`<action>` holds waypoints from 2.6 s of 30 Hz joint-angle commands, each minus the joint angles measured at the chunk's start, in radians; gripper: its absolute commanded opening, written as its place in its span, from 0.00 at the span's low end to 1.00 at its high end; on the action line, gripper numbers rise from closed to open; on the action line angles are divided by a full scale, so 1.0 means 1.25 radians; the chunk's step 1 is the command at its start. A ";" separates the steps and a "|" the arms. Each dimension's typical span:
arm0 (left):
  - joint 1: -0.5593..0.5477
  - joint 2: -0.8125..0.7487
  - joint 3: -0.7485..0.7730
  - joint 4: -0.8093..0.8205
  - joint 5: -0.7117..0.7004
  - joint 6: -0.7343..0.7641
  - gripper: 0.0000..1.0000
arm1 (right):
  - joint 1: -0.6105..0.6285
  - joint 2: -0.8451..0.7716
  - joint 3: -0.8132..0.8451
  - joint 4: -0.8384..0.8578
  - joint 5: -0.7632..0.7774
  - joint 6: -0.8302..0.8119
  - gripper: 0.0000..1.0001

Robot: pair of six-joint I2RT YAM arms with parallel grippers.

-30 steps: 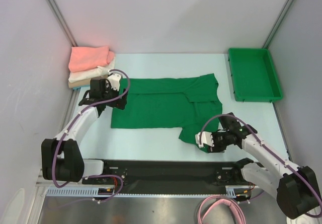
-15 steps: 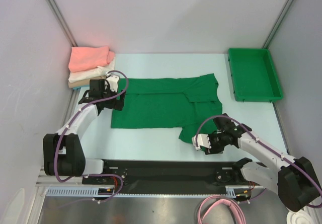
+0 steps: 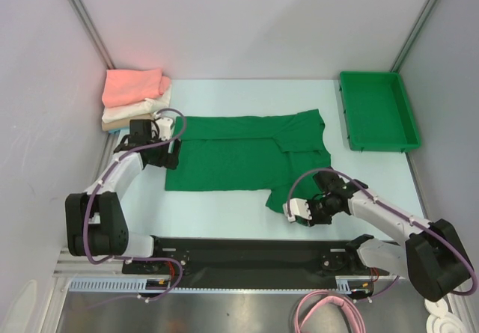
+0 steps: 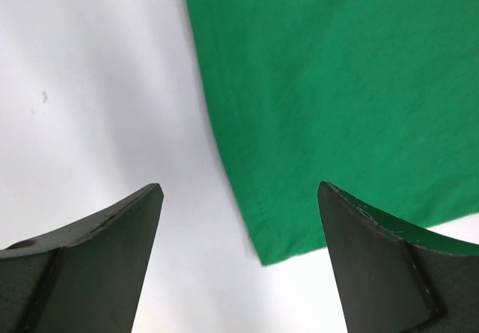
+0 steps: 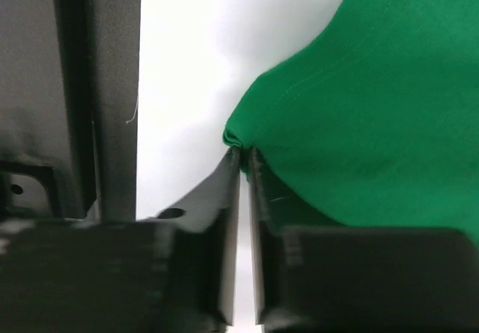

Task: Fold and stack the t-shirts
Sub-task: Fold the tshirt

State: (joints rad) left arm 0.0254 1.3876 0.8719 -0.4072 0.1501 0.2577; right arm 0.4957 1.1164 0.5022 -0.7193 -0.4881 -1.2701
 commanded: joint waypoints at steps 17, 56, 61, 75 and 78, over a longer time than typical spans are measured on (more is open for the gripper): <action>0.079 0.002 -0.030 -0.197 0.122 0.171 0.65 | -0.032 -0.066 0.040 -0.066 0.054 0.044 0.00; 0.095 0.013 0.015 -0.261 0.135 0.233 0.00 | -0.227 -0.218 0.154 -0.144 -0.070 0.076 0.00; 0.094 0.003 0.056 -0.304 0.134 0.244 0.01 | -0.242 -0.230 0.212 -0.147 -0.083 0.101 0.00; 0.069 0.188 0.278 -0.350 0.154 0.233 0.00 | -0.276 -0.007 0.347 0.132 -0.043 0.299 0.00; 0.055 0.249 0.341 -0.357 0.151 0.225 0.00 | -0.292 0.065 0.392 0.175 -0.040 0.332 0.00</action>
State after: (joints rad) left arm 0.1135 1.6520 1.2087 -0.8394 0.3183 0.5323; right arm 0.1513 1.1629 0.9215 -0.6136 -0.5468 -0.9329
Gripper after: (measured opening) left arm 0.012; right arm 0.010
